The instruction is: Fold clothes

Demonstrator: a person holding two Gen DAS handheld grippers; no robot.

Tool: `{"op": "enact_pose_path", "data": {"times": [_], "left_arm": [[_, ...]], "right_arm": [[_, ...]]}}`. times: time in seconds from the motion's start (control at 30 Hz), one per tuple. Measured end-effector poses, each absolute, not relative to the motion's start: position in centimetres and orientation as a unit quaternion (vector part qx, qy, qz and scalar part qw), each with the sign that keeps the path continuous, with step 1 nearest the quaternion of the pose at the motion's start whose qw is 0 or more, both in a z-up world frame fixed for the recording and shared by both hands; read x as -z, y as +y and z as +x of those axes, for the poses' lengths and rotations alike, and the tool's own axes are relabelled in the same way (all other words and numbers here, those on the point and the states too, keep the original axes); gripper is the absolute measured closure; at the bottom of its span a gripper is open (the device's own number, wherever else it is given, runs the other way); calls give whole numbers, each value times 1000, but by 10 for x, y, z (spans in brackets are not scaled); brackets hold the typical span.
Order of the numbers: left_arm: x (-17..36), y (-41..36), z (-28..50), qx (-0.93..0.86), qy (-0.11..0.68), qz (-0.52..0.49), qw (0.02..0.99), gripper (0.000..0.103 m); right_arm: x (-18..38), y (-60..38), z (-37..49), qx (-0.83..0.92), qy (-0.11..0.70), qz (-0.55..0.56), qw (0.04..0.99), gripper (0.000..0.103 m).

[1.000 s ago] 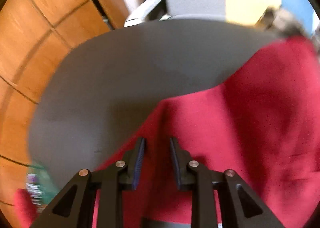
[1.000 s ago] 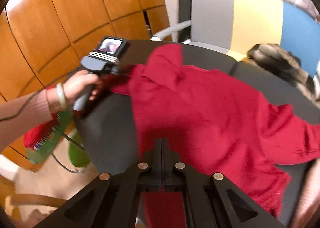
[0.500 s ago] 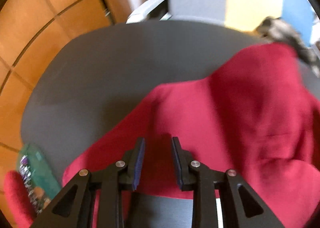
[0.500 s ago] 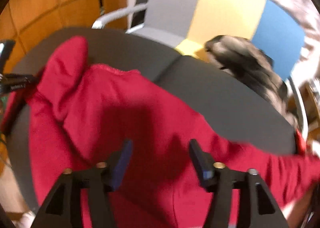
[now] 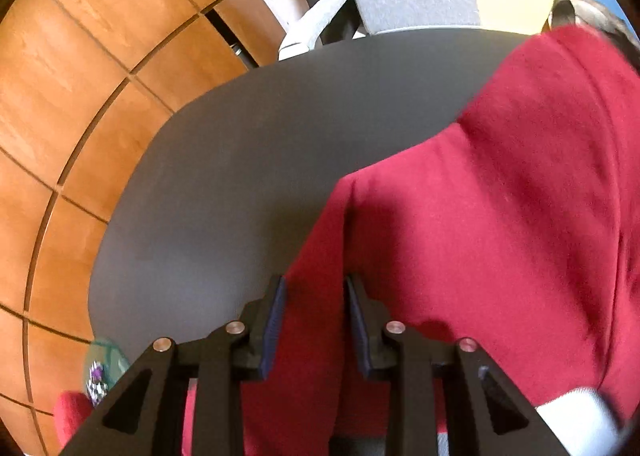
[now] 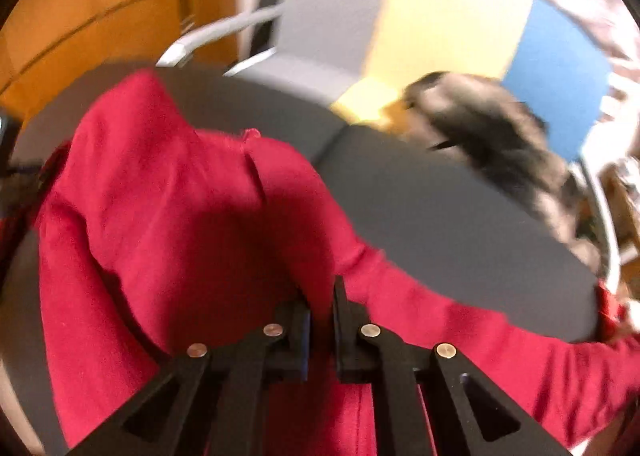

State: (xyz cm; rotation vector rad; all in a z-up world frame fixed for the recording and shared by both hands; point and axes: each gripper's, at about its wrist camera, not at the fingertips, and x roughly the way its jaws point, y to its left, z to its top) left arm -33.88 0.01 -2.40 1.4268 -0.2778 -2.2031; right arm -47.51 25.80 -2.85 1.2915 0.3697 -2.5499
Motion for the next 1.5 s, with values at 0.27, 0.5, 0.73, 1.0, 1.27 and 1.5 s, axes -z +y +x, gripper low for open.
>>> {"op": "enact_pose_path", "data": {"times": [0.27, 0.5, 0.73, 1.0, 1.27, 1.5], "left_arm": [[41, 27, -443, 814, -157, 508, 236, 73], [6, 29, -422, 854, 7, 503, 135, 73], [-3, 113, -320, 849, 144, 503, -73, 65], [38, 194, -258, 774, 226, 572, -153, 56], [52, 189, -239, 780, 315, 524, -135, 34], [60, 172, -236, 776, 392, 478, -127, 29]], "right_arm": [[51, 325, -531, 876, 11, 481, 35, 92], [5, 357, -466, 897, -17, 434, 81, 39], [-18, 412, -347, 905, -57, 411, 93, 28], [33, 459, -225, 890, -107, 437, 75, 27], [74, 465, -219, 875, -178, 445, 67, 26], [86, 455, -232, 875, -185, 442, 74, 26]]}}
